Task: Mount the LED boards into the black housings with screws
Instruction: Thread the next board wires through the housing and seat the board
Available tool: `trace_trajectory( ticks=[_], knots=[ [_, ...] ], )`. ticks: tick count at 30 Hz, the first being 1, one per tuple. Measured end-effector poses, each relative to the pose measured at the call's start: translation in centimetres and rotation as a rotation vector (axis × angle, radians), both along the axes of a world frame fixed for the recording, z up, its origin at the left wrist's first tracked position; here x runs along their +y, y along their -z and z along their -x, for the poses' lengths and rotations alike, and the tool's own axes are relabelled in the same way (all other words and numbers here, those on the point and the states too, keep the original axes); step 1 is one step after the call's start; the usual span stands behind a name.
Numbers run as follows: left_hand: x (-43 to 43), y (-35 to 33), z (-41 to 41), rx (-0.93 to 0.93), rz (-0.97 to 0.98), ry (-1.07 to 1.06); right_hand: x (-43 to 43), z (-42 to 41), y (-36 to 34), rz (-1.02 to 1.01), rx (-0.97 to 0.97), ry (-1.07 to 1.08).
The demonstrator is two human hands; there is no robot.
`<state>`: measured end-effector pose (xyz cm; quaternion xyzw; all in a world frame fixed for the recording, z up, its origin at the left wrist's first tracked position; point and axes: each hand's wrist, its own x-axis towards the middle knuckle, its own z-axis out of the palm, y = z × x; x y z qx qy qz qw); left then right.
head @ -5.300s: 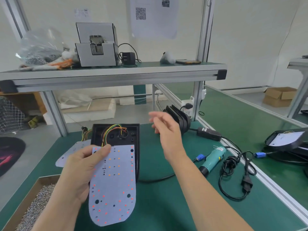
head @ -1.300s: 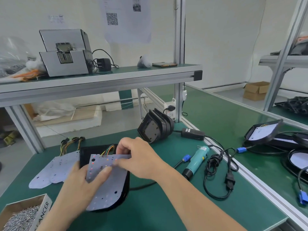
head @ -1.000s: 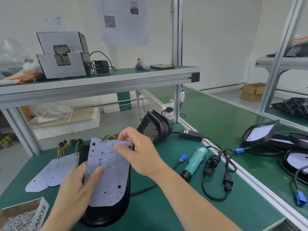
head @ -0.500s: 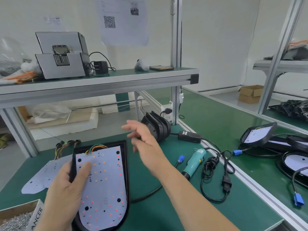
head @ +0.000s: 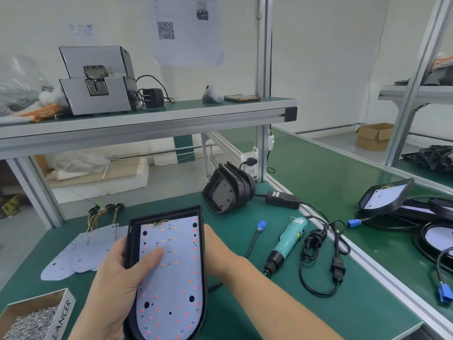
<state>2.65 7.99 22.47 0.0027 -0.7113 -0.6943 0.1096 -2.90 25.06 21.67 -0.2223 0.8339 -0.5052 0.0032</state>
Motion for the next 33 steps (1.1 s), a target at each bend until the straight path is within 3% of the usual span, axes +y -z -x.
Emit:
trace_trajectory(
  ticks=[3, 7, 10, 12, 29, 33],
  knots=[
    [-0.4, 0.4, 0.2, -0.019, 0.000, -0.023, 0.9, -0.4, -0.7, -0.049, -0.007, 0.013],
    [-0.8, 0.4, 0.4, -0.026, 0.005, -0.038, 2.8, -1.1, -2.4, 0.503, -0.259, 0.060],
    [-0.3, 0.4, 0.2, 0.000, 0.028, -0.030, 2.8, -1.7, -2.8, 0.357, -0.254, -0.012],
    [0.1, 0.4, 0.2, 0.008, 0.026, -0.030, 2.3, -2.0, -2.9, 0.319, -0.199, 0.076],
    [1.4, -1.0, 0.3, -0.004, -0.170, 0.038, 1.5, -2.3, -0.9, 0.491, -0.078, 0.123],
    [0.9, -1.6, 0.0, 0.046, -0.163, 0.117, 3.0, -1.8, -0.9, 0.593, -0.216, -0.071]
  ],
)
